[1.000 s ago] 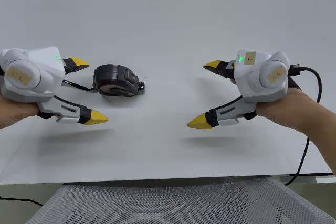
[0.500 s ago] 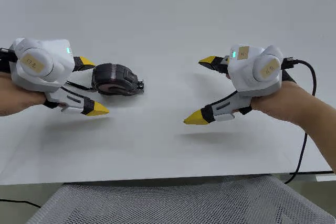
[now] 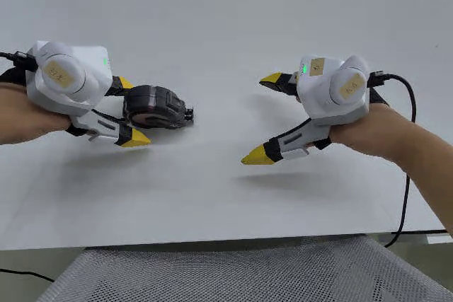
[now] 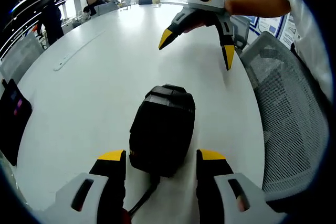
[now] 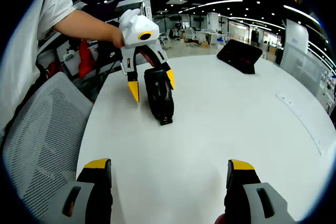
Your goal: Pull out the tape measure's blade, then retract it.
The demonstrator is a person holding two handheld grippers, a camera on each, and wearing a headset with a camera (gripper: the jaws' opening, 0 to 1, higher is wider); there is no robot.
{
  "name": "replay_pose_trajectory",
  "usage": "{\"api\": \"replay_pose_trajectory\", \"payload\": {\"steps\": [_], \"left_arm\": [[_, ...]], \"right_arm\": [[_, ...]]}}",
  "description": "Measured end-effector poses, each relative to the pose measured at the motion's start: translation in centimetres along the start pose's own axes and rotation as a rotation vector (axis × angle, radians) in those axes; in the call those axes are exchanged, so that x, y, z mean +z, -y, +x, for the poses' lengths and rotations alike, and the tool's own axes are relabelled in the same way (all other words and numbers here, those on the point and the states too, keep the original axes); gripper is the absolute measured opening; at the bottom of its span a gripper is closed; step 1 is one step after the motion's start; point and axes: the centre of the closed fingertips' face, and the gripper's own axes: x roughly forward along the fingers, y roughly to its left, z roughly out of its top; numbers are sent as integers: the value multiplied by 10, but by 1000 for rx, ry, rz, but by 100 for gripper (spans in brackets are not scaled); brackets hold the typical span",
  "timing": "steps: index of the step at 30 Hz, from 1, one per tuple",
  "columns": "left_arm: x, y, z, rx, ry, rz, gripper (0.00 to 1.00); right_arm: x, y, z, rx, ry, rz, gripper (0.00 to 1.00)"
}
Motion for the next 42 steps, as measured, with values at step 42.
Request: {"api": "replay_pose_trajectory", "payload": {"steps": [42], "left_arm": [[3,-4,3,11,-46,50,30]], "right_arm": [[21,4,34,11,103,10,67]]}}
